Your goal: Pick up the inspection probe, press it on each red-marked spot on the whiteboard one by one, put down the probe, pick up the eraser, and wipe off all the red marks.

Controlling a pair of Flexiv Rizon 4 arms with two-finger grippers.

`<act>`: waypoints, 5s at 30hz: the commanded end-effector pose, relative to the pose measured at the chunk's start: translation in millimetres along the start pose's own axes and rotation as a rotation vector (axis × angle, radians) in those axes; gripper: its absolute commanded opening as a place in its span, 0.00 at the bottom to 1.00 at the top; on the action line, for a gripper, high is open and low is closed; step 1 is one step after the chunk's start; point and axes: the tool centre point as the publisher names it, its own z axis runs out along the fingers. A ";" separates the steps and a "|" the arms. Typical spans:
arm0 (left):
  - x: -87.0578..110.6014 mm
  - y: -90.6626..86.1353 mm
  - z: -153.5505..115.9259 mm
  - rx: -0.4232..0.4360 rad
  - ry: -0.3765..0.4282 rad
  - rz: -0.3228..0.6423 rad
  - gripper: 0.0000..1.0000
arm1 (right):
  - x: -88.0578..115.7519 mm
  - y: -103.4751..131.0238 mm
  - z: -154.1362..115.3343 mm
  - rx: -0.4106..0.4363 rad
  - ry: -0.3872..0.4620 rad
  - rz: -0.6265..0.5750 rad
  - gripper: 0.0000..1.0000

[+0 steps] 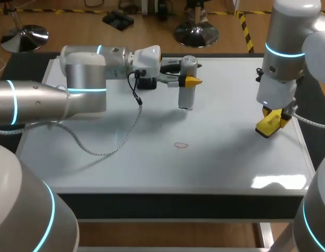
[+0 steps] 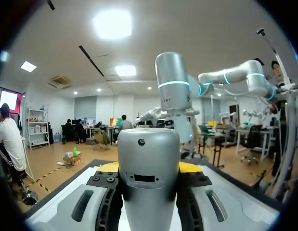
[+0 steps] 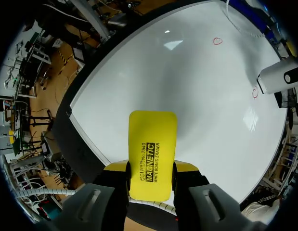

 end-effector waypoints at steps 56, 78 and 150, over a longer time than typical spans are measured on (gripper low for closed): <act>-30.2 32.6 2.1 -0.001 -0.014 -0.046 0.00 | 0.2 -0.5 -0.6 0.002 0.002 -0.001 0.00; -83.5 -36.7 -16.5 0.014 0.067 -0.017 0.00 | 0.2 -0.5 -0.6 0.002 0.002 -0.001 0.00; -177.9 -45.3 -29.1 0.054 0.085 -0.018 0.00 | -123.2 68.3 -4.2 0.013 -0.001 -0.297 0.00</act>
